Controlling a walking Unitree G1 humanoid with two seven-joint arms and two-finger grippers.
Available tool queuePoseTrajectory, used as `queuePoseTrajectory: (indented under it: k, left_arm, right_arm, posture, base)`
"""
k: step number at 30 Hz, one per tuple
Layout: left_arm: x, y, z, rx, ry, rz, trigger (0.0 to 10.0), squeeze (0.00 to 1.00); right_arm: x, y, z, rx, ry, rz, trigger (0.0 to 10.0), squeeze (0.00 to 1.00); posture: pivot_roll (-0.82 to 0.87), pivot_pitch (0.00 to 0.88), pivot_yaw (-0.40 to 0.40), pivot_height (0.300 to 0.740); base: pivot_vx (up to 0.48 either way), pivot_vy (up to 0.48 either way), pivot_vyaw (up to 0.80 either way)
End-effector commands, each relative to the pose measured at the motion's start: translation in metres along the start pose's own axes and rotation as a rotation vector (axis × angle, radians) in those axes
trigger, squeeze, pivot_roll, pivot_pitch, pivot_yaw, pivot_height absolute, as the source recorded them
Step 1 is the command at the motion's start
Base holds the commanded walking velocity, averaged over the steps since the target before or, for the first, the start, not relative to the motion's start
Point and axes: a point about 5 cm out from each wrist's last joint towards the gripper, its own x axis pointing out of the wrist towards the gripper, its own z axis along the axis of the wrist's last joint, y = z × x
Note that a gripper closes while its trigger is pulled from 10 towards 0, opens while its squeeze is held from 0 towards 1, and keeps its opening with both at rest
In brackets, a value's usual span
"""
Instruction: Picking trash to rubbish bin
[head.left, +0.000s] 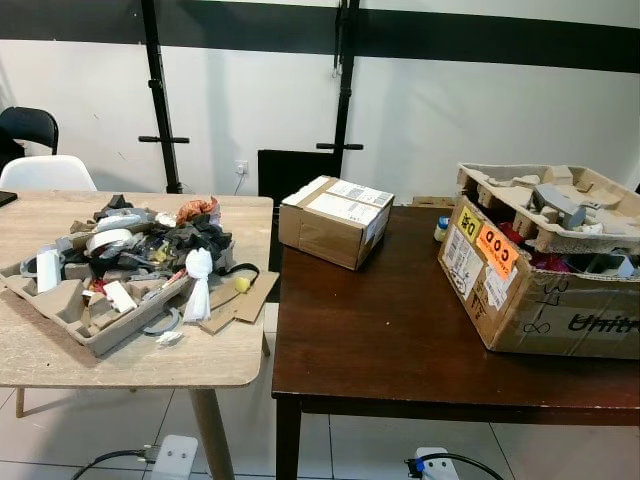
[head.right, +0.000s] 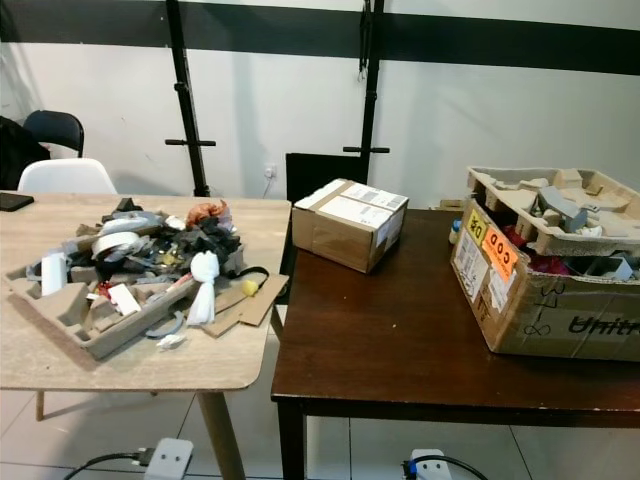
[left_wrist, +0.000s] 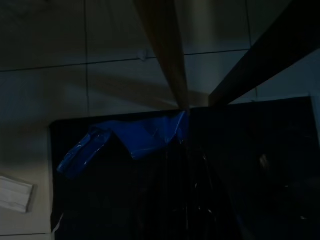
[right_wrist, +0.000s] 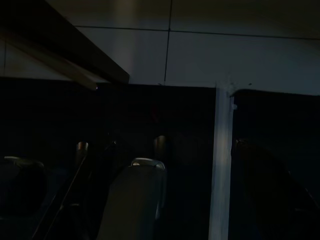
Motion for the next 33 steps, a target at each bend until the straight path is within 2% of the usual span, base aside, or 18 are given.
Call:
queuePoseTrajectory:
  k: [1, 9, 33]
  left_arm:
    - [0.0004, -0.0015, -0.0012, -0.003, 0.009, 0.003, 10.0, 0.0]
    - [0.0014, -0.0038, 0.0018, 0.0, -0.005, -0.012, 10.0, 0.0]
    - [0.003, -0.0096, 0.005, 0.009, -0.012, -0.041, 10.0, 0.0]
  right_arm:
    - [-0.0008, 0.0, -0.0075, -0.014, 0.023, -0.001, 10.0, 0.0]
    - [-0.002, -0.002, -0.0136, -0.01, 0.038, -0.009, 10.0, 0.0]
    - [-0.002, -0.0035, -0.0128, 0.019, 0.032, -0.023, 10.0, 0.0]
  posture:
    - [0.04, 0.0, -0.041, 0.74]
    - [0.03, 0.0, -0.036, 0.74]
    - [0.02, 0.0, -0.024, 0.74]
  base:
    - [0.0, 0.0, 0.0]
    - [0.0, 0.0, 0.0]
    - [0.0, -0.34, 0.0]
